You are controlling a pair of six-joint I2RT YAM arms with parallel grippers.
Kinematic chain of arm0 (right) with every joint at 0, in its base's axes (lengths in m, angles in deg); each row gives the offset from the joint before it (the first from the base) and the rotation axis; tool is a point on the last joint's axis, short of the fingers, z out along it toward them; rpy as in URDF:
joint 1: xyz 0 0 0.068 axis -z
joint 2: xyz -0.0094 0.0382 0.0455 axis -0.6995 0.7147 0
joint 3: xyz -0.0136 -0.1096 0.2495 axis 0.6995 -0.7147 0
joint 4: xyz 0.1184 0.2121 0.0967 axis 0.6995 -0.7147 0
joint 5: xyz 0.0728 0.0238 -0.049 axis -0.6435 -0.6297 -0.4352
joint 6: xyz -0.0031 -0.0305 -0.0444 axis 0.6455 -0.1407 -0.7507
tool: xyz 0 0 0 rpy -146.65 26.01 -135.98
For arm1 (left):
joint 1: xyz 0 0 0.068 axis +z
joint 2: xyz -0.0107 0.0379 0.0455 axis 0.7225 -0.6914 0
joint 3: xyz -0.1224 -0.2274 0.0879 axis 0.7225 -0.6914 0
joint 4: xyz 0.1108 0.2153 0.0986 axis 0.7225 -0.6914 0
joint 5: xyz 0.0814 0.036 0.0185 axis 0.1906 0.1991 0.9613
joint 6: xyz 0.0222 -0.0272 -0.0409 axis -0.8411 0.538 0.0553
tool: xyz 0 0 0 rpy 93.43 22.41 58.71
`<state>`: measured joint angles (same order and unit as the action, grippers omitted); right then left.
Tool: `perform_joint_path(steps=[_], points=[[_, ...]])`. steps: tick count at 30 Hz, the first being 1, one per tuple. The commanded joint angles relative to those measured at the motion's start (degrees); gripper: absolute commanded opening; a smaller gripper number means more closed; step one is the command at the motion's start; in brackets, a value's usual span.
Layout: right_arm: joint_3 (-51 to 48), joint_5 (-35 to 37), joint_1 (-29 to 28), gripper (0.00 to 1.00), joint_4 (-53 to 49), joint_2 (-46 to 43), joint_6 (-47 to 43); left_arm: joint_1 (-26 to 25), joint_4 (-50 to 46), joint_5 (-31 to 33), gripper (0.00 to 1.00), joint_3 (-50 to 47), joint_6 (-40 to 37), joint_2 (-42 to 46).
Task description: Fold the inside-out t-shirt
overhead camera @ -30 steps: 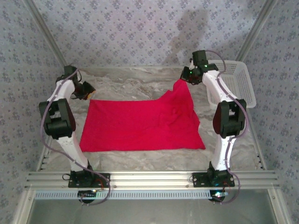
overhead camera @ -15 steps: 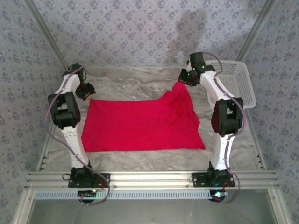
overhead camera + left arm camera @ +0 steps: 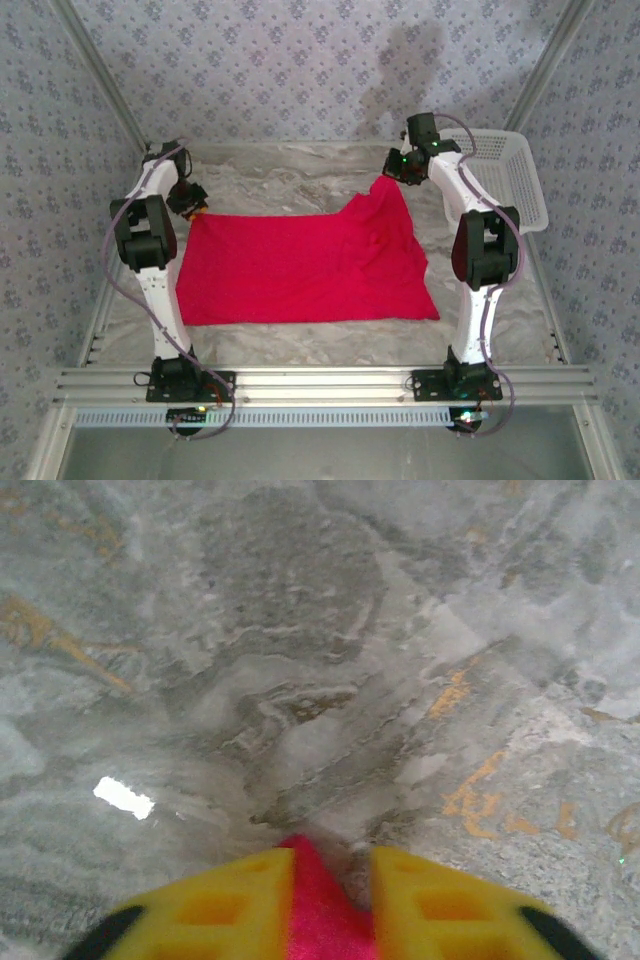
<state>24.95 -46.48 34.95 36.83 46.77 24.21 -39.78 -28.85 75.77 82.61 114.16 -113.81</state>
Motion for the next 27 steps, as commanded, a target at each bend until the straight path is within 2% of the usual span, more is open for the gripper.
perform_joint_path(steps=[1, 2, 9, 15, 27], points=[[2.1, -1.3, 0.4, 0.00, -1.2, 0.8, 0.6, -0.1, -2.2, 0.5, 0.03, 2.0, 0.0, -2.1], [2.3, -1.3, 0.5, 0.00, -1.4, 0.7, 0.6, 0.0, -2.3, 0.5, 0.00, 2.2, 0.0, -2.0], [2.7, -2.5, 0.7, 0.00, -2.0, -1.8, -1.2, -0.2, -3.1, 0.3, 0.00, 3.1, 0.0, 2.7], [-4.7, -3.8, 0.5, 0.00, -0.8, -10.1, -2.1, -0.9, 3.3, -0.2, 0.00, -10.4, 1.3, 15.3], [-32.1, 0.0, 1.2, 0.00, 1.1, -33.3, -2.3, -0.7, 8.2, 1.6, 0.00, -35.6, 0.8, 37.7]])
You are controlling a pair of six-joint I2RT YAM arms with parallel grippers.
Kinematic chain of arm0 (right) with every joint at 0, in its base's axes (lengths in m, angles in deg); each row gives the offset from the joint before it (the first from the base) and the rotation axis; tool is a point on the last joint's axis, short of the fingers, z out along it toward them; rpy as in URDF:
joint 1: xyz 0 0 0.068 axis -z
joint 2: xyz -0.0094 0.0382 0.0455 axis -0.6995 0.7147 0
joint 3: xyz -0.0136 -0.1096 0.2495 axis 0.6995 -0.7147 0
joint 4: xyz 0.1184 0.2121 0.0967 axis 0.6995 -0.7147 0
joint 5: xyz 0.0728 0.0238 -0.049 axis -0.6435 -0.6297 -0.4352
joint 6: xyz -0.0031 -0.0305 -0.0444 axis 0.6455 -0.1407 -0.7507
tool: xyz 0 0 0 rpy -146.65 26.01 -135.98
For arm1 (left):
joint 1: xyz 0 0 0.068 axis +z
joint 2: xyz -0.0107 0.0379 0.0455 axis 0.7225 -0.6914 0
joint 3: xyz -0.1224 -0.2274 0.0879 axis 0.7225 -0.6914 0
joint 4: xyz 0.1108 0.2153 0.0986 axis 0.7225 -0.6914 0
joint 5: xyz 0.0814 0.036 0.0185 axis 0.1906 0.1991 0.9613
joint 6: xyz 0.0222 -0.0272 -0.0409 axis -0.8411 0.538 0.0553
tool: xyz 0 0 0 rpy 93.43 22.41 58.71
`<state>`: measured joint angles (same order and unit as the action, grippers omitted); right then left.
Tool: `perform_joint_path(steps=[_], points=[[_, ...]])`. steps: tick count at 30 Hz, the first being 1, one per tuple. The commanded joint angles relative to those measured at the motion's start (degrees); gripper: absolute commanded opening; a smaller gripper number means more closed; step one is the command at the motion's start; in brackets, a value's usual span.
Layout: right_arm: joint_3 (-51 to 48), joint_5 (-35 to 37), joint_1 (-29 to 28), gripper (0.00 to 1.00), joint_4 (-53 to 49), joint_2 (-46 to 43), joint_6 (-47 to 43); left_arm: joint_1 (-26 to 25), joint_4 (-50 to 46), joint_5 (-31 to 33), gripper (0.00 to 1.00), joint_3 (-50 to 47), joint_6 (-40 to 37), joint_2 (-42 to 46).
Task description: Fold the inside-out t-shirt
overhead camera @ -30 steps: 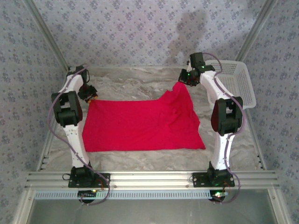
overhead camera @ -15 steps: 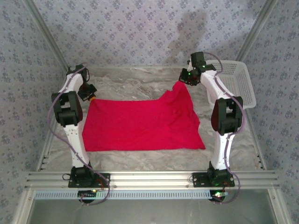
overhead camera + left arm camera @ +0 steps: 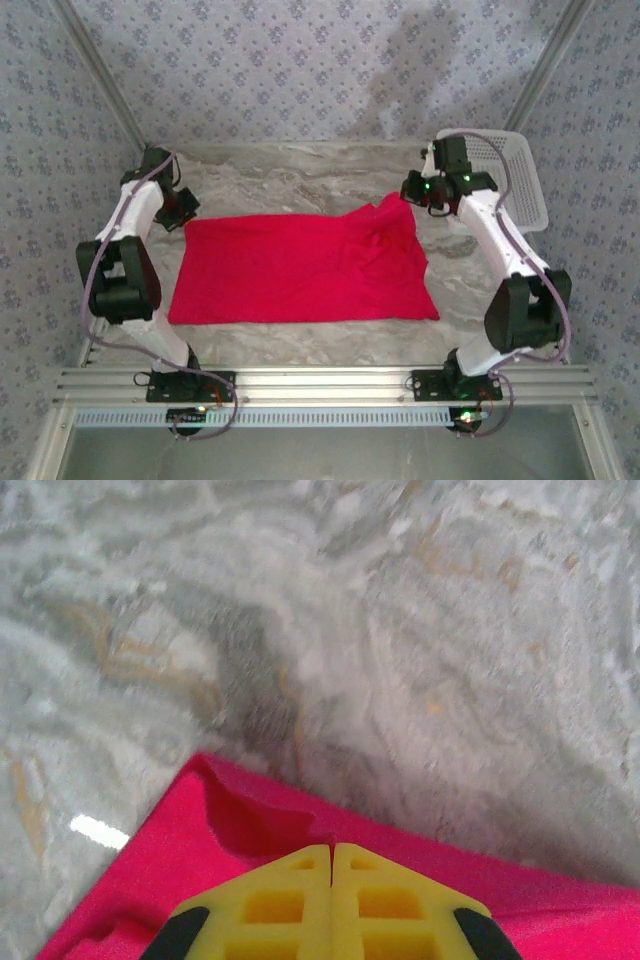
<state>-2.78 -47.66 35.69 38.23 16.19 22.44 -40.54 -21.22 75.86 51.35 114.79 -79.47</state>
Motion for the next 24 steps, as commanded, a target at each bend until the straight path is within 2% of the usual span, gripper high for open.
perform_joint_path(steps=[1, 9, 24], points=[[-6.3, 1.2, 0.5, 0.00, -0.2, -4.3, -0.4, 0.2, 1.1, 1.8, 0.00, -6.6, 0.3, 5.0], [-18.9, 2.2, 1.9, 0.00, -1.9, -13.9, 0.5, 3.9, 2.0, 1.8, 0.00, -17.4, -0.6, 12.2], [-31.0, 1.7, 6.6, 0.00, -3.2, -22.0, 1.7, 6.2, 0.7, 4.6, 0.00, -21.8, -1.5, 14.5]])
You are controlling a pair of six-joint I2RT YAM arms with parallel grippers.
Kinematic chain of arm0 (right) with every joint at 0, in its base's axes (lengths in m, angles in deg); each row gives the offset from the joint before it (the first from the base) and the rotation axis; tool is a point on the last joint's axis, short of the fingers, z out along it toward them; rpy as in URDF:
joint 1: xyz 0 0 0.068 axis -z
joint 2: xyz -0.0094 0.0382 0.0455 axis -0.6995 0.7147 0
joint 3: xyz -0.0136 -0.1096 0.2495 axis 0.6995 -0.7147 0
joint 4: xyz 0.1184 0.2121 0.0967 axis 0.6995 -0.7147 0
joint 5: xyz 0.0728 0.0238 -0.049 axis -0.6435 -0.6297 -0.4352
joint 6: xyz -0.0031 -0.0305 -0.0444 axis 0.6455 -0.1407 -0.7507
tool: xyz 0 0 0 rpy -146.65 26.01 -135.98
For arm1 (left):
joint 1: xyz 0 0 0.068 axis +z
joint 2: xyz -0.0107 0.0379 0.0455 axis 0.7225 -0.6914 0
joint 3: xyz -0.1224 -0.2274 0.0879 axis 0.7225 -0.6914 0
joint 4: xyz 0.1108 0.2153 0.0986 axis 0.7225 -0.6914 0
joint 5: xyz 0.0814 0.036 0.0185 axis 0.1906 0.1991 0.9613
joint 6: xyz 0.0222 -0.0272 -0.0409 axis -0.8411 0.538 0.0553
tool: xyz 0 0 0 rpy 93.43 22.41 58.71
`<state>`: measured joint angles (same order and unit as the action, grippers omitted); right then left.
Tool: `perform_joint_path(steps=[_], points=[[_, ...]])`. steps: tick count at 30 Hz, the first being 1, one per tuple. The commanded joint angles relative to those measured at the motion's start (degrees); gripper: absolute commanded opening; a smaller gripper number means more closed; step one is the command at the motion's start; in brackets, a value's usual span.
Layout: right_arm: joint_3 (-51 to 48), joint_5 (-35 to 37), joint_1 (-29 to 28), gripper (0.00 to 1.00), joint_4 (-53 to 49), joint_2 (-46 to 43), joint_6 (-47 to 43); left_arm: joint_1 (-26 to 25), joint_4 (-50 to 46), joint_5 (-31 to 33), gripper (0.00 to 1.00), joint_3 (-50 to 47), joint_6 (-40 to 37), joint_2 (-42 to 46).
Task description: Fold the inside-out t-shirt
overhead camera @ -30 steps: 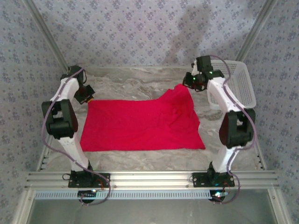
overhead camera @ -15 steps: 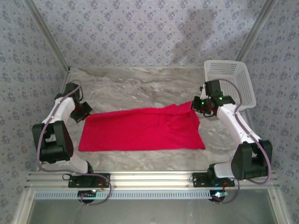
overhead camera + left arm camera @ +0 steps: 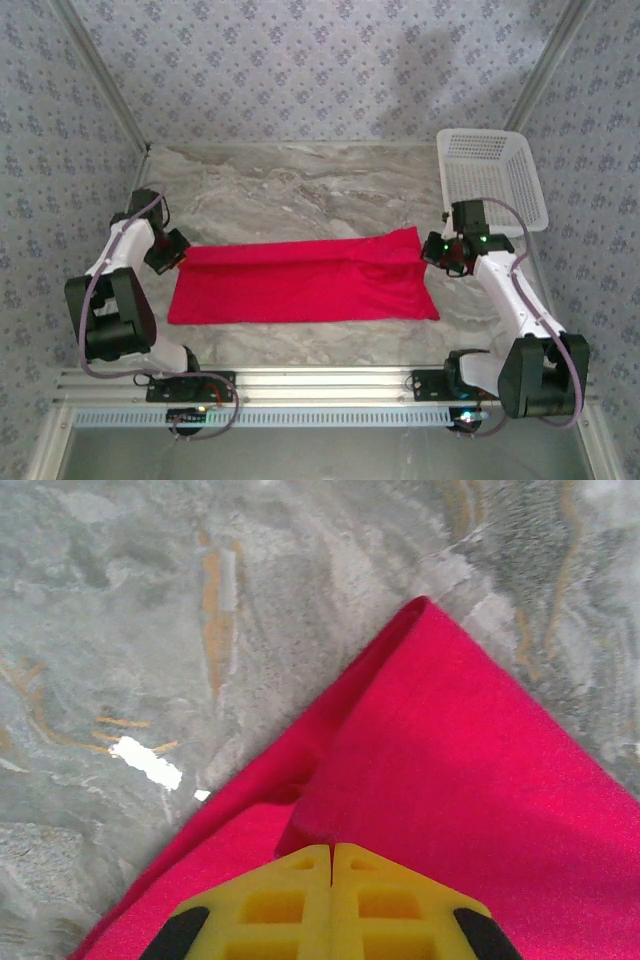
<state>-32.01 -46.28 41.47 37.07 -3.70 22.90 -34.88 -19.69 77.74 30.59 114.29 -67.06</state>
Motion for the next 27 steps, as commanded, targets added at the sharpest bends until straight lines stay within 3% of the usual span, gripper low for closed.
perform_joint_path(steps=[1, 10, 12, 14, 16, 22, 27], points=[[-2.7, 0.5, 1.2, 0.00, -2.0, -2.9, 1.6, 0.6, -0.9, 3.4, 0.00, -1.4, -0.9, 2.2], [-12.3, 1.3, 2.4, 0.00, 1.2, -5.8, 8.7, 1.7, 2.5, 5.0, 0.00, -7.3, 1.7, 1.8], [-13.9, 0.9, 2.4, 0.14, 4.1, -5.1, 9.9, 1.9, 5.0, 3.8, 0.12, -8.9, 2.3, 0.9], [-14.3, 1.0, 2.4, 0.39, 3.9, -4.7, 10.5, 2.1, 5.7, 2.2, 0.24, -9.3, 2.8, -0.3], [-12.1, 2.4, 2.4, 0.53, 1.8, -5.1, 10.3, 2.6, 5.7, 0.0, 0.37, -8.7, 3.1, -0.7], [-3.3, 8.8, -5.3, 0.56, -3.5, -8.1, 8.8, 0.3, 3.6, 2.1, 0.45, -3.3, 3.1, 5.9], [1.5, 6.9, -14.6, 0.57, 3.7, 2.7, 4.4, -5.0, 8.4, -0.8, 0.47, -4.1, 5.6, 11.6]])
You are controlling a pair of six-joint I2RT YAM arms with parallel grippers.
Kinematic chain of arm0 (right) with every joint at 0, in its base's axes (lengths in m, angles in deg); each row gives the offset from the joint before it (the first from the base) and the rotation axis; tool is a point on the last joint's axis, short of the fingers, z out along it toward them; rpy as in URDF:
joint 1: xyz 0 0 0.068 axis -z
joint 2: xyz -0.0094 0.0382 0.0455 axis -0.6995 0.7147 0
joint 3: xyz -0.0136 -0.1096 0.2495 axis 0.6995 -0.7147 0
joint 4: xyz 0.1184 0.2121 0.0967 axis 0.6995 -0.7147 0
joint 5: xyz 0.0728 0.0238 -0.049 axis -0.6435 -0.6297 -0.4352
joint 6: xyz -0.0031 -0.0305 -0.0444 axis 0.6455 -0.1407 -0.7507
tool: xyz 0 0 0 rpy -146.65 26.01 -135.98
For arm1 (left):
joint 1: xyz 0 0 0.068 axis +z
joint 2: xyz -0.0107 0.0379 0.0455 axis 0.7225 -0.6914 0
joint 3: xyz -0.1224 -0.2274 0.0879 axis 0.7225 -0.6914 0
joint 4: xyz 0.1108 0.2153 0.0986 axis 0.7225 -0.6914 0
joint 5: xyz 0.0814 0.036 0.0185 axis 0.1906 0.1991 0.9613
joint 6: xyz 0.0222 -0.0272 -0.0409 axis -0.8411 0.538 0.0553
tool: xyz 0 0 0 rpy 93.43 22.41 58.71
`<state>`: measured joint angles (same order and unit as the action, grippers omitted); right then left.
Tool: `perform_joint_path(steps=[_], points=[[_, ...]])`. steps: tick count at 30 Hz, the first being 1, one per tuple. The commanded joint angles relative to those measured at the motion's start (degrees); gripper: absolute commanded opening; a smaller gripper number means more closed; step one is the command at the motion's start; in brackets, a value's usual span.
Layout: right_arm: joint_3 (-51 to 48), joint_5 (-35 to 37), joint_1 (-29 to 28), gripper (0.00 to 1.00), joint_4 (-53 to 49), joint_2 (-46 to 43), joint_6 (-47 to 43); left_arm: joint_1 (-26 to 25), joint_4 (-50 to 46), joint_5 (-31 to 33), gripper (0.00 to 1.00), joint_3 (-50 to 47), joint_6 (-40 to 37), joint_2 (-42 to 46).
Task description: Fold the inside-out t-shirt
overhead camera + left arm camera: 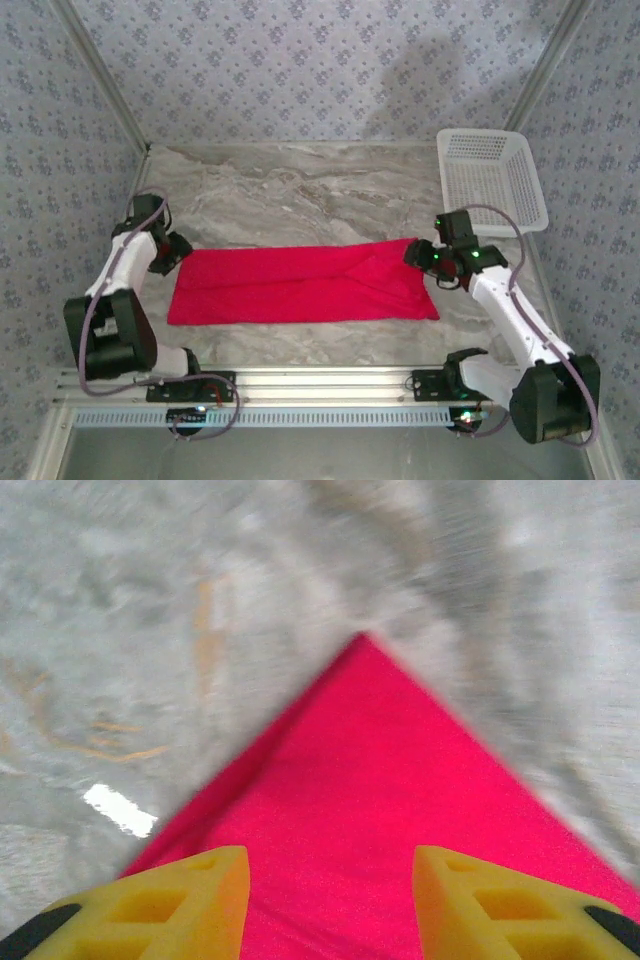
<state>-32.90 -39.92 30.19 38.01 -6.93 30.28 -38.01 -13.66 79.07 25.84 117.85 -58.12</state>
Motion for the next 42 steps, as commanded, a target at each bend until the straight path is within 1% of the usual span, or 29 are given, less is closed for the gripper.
perform_joint_path(steps=[1, 3, 6, 11, 13, 15, 16, 17, 19, 21, 22, 23, 27, 31, 32, 33, 34, 35, 37, 38, 40, 42], points=[[4.5, 0.3, -4.8, 0.58, 3.3, 9.6, -3.7, -2.6, 3.1, -2.9, 0.47, 0.3, 2.7, 2.9], [8.0, 0.2, -6.9, 0.58, 3.9, 16.2, -5.4, -3.4, 3.9, -3.7, 0.47, -0.3, 3.2, 2.4], [12.5, -0.5, -8.4, 0.59, 4.1, 24.0, -5.7, -3.7, 3.2, -4.3, 0.46, -0.3, 3.0, 0.7], [15.9, -0.2, -10.5, 0.59, 4.0, 30.8, -6.0, -3.8, 3.2, -4.0, 0.46, -1.2, 2.5, 0.3], [16.5, -0.3, -11.4, 0.57, 4.2, 32.3, -6.3, -3.8, 3.4, -3.7, 0.46, -1.4, 2.4, 0.1], [17.2, -0.3, -12.0, 0.50, 4.0, 33.6, -6.3, -3.8, 3.4, -3.8, 0.45, -1.2, 2.3, -0.3], [17.3, -0.4, -12.3, 0.44, 4.0, 33.7, -6.3, -3.8, 3.3, -3.8, 0.45, -1.0, 2.2, -0.5], [17.3, -0.4, -12.7, 0.34, 4.0, 33.9, -6.2, -3.8, 3.2, -3.8, 0.45, -0.8, 2.2, -0.7], [17.3, -0.1, -13.3, 0.18, 3.6, 33.6, -5.8, -3.8, 3.1, -3.9, 0.45, -0.7, 2.1, -0.9], [17.0, 0.4, -13.9, 0.06, 2.7, 32.5, -5.6, -3.9, 3.0, -3.8, 0.45, -0.6, 2.0, -0.9], [16.8, 0.5, -14.3, 0.01, 2.1, 31.7, -5.3, -3.8, 2.8, -3.7, 0.45, -0.6, 2.0, -0.8], [16.3, 0.7, -14.7, 0.00, 1.5, 30.7, -4.9, -3.8, 2.8, -3.7, 0.45, -0.5, 1.9, -0.8], [13.2, 1.6, -16.6, 0.00, -0.7, 25.1, -2.5, -3.8, 2.9, -3.5, 0.45, -0.9, 2.0, -0.3], [6.7, 1.7, -20.7, 0.00, -0.5, 18.5, 2.6, -3.8, 3.4, -4.0, 0.44, -1.5, 2.4, -0.1], [4.7, 1.9, -22.0, 0.02, 0.0, 17.4, 4.4, -3.8, 3.4, -4.0, 0.44, -1.6, 2.5, -0.1], [2.9, 1.8, -23.1, 0.07, 0.3, 16.4, 6.2, -3.8, 3.3, -4.1, 0.44, -1.7, 2.5, 0.1], [1.2, 1.7, -24.6, 0.14, 1.4, 15.5, 8.2, -3.8, 3.1, -4.2, 0.44, -1.8, 2.4, 0.4], [-0.1, 1.9, -26.0, 0.19, 2.2, 14.7, 9.7, -3.8, 2.8, -4.1, 0.44, -1.8, 2.3, 0.8], [-1.1, 3.9, -28.3, 0.27, 1.7, 12.4, 11.8, -3.8, 2.3, -3.9, 0.44, -1.9, 2.0, 1.8], [-1.2, 5.6, -29.4, 0.33, 1.2, 10.8, 12.3, -3.8, 1.9, -3.6, 0.44, -2.0, 1.7, 2.3], [-0.1, 7.6, -30.1, 0.46, -0.8, 7.8, 12.7, -3.8, 1.2, -2.6, 0.44, -1.9, 1.1, 3.1], [1.6, 8.2, -29.6, 0.54, -2.5, 5.7, 12.6, -3.7, 0.8, -2.5, 0.44, -1.8, 0.8, 3.4]])
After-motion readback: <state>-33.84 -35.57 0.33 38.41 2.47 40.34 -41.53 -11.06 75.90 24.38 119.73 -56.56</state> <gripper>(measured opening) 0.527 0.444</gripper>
